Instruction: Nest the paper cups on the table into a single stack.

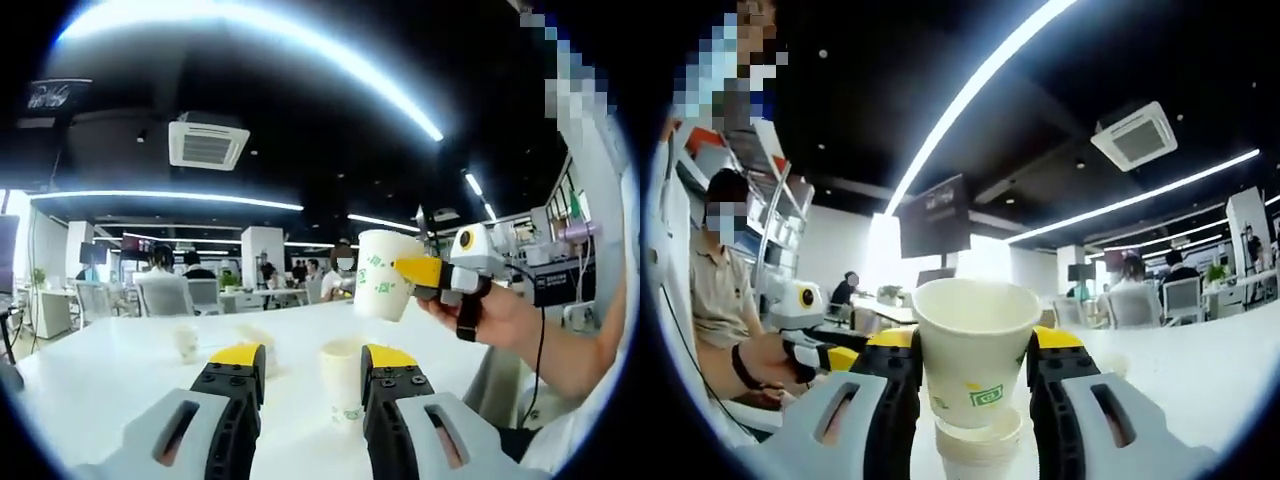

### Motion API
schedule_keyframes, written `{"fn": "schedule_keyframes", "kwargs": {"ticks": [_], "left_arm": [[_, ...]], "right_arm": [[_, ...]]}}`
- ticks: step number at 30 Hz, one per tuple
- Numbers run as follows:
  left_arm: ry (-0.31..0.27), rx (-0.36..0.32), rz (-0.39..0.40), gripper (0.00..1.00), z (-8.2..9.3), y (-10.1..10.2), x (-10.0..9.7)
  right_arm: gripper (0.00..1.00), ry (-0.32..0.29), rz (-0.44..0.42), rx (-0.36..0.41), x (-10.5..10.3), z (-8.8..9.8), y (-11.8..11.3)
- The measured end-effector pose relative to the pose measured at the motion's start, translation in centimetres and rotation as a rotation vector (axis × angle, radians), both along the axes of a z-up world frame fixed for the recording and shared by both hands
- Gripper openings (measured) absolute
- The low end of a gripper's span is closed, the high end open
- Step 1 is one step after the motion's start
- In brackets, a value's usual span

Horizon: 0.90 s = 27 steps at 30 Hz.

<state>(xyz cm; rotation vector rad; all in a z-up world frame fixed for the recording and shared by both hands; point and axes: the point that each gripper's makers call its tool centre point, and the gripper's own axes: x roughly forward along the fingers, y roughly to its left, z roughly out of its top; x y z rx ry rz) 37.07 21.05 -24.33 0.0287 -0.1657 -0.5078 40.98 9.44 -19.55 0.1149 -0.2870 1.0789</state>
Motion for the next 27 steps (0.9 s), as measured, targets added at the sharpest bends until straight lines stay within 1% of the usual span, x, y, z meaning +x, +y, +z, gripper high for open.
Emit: {"fn": "schedule_keyframes", "kwargs": {"ticks": [2,6,8,11,14,19,22,27], "left_arm": [[0.006,-0.002,0.004,0.4,-0.2,0.1,0.1],[0.016,0.004,0.003,0.4,-0.6,-0.1,0.3],[0.022,0.004,-0.005,0.39,-0.8,-0.2,0.3],[0.025,0.008,-0.007,0.39,-1.0,-0.4,0.4],[0.03,0.002,-0.011,0.39,-1.2,-0.4,0.4],[0.042,0.01,-0.012,0.38,-1.7,-0.3,0.6],[0.041,0.006,-0.009,0.38,-1.7,-0.5,0.5],[0.04,0.002,-0.007,0.38,-1.6,-0.2,0.6]], "right_arm": [[0.43,0.01,0.004,-0.02,0.7,-0.6,0.6],[0.44,0.018,0.01,-0.056,1.8,-1.3,1.5],[0.45,0.021,0.011,-0.097,2.1,-2.0,2.0],[0.45,0.001,-0.002,-0.156,2.2,-2.9,2.6],[0.45,-0.009,-0.018,-0.198,2.3,-3.7,2.9],[0.46,-0.004,-0.025,-0.217,2.4,-4.4,2.9],[0.46,-0.001,-0.03,-0.224,2.3,-4.8,2.8],[0.46,0.003,-0.038,-0.227,2.4,-5.1,2.7]]}}
